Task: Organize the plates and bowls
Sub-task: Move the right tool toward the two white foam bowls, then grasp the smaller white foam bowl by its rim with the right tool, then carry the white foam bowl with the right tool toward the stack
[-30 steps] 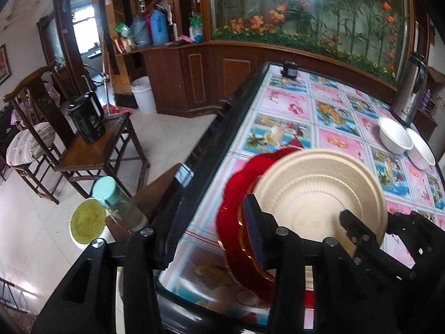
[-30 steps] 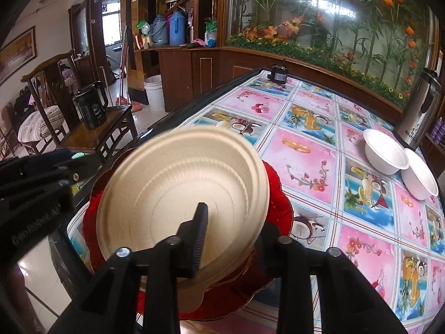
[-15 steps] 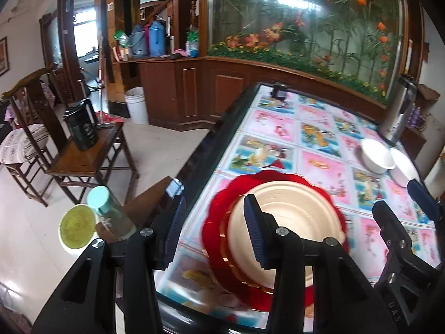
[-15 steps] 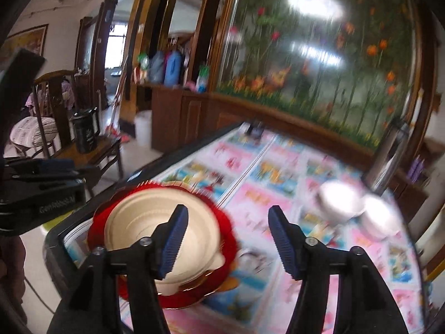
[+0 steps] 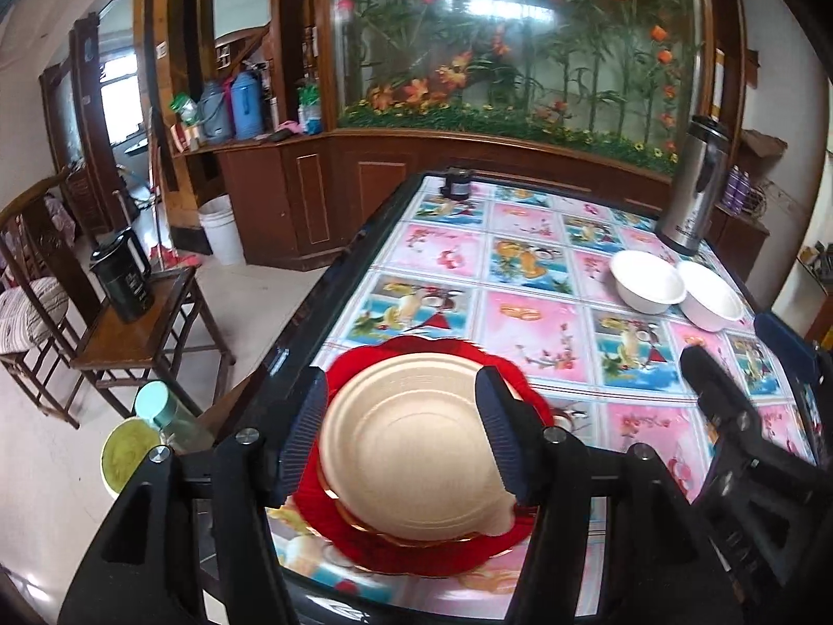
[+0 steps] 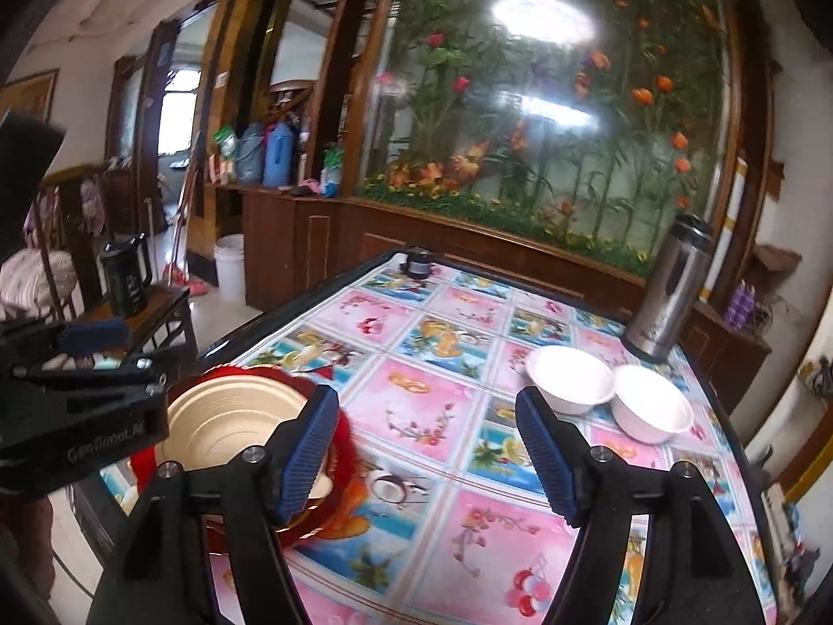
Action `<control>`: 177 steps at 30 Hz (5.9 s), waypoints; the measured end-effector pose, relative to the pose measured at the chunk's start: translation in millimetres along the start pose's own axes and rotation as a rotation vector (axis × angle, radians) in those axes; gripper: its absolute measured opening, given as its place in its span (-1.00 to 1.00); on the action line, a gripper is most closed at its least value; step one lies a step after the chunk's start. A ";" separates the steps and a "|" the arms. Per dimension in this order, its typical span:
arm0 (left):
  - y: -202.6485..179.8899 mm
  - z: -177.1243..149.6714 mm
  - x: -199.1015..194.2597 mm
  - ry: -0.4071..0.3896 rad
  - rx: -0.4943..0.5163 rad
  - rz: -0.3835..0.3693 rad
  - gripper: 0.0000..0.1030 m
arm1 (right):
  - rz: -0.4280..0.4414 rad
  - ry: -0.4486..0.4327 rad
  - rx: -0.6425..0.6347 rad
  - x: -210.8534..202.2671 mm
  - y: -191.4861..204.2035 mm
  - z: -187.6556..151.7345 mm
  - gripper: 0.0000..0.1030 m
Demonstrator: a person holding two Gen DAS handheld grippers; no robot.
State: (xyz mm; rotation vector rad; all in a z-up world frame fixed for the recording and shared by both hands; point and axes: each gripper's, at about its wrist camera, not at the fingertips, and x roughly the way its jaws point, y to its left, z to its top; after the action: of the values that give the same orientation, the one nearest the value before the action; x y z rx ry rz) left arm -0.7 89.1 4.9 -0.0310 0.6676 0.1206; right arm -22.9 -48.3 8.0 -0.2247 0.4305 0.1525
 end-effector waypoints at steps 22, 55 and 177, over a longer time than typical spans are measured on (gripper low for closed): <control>-113.5 19.5 -5.8 -0.006 0.167 -0.093 0.13 | -0.133 -0.005 0.132 -14.6 -116.2 -8.3 0.52; -181.3 96.7 112.0 0.218 0.218 -0.167 0.12 | -0.140 0.156 0.316 81.6 -240.3 -28.8 0.52; -13.1 89.7 29.7 0.142 0.035 -0.272 -0.61 | 0.133 0.004 0.266 25.6 -42.6 61.5 -0.72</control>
State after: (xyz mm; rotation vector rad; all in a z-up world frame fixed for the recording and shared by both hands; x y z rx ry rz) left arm 79.3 85.2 56.8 -0.0972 0.8003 -0.1562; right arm 32.6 -71.6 59.2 0.0653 0.4645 0.2226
